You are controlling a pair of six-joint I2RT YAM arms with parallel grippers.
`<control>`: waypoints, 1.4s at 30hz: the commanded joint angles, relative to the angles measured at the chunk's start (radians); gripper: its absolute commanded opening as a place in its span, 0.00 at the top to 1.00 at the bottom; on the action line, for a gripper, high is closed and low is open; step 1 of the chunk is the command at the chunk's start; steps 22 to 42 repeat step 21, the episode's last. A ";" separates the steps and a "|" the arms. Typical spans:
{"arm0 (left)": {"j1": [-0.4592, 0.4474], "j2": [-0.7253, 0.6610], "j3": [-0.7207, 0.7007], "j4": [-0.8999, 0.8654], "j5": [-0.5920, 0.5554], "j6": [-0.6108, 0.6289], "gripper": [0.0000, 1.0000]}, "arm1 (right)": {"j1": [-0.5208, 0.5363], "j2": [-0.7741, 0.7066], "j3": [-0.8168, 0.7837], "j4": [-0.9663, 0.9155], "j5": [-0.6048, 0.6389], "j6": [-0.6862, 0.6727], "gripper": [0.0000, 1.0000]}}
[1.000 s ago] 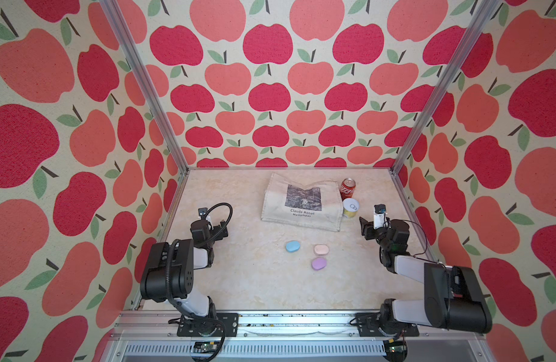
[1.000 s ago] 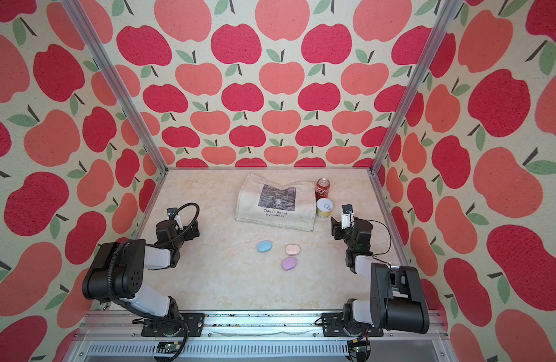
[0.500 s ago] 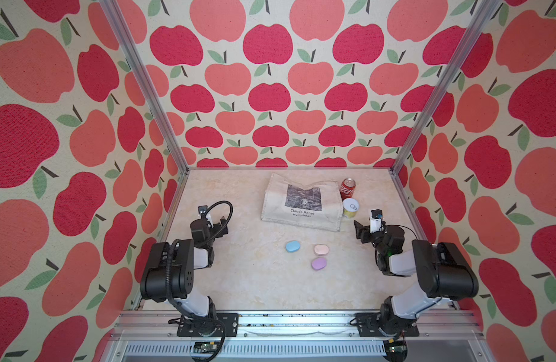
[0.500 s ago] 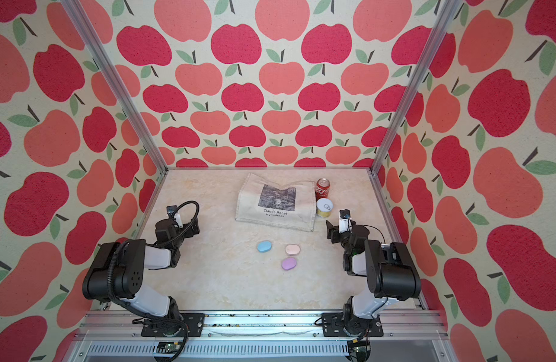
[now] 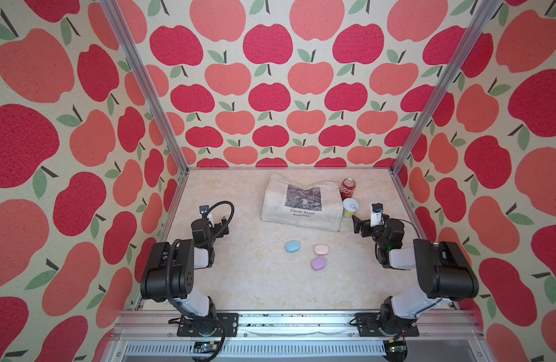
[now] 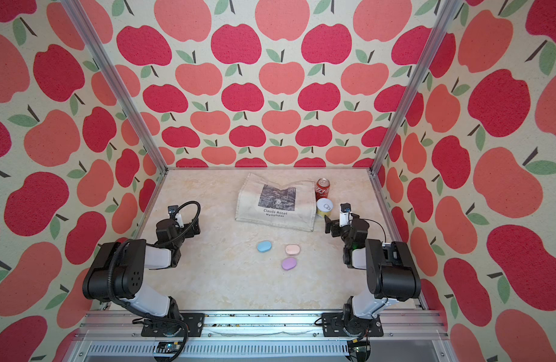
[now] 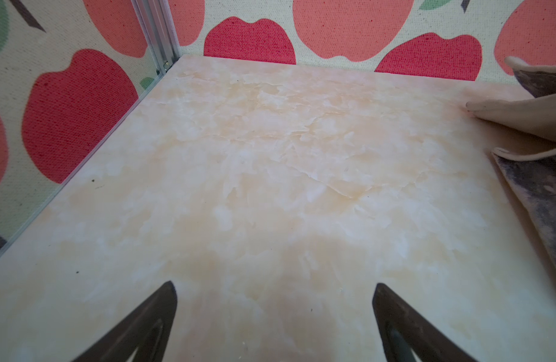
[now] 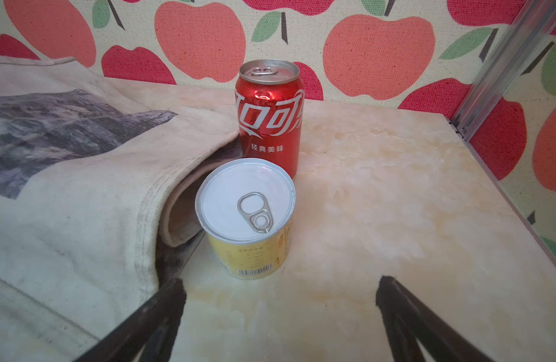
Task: Insert wireless bluetooth earbuds into charging case
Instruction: Reset both arms
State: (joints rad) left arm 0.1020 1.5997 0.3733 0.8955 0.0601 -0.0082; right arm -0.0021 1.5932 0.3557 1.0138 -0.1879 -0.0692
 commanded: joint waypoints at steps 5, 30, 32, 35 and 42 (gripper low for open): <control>-0.002 0.008 0.021 0.032 -0.006 0.014 0.01 | 0.017 -0.010 -0.003 -0.006 0.045 0.003 0.01; -0.004 0.007 0.020 0.032 -0.008 0.014 0.01 | 0.027 -0.010 0.000 -0.011 0.085 0.003 0.01; -0.004 0.007 0.020 0.032 -0.008 0.014 0.01 | 0.027 -0.010 0.000 -0.011 0.085 0.003 0.01; -0.004 0.007 0.020 0.032 -0.008 0.014 0.01 | 0.027 -0.010 0.000 -0.011 0.085 0.003 0.01; -0.004 0.007 0.020 0.032 -0.008 0.014 0.01 | 0.027 -0.010 0.000 -0.011 0.085 0.003 0.01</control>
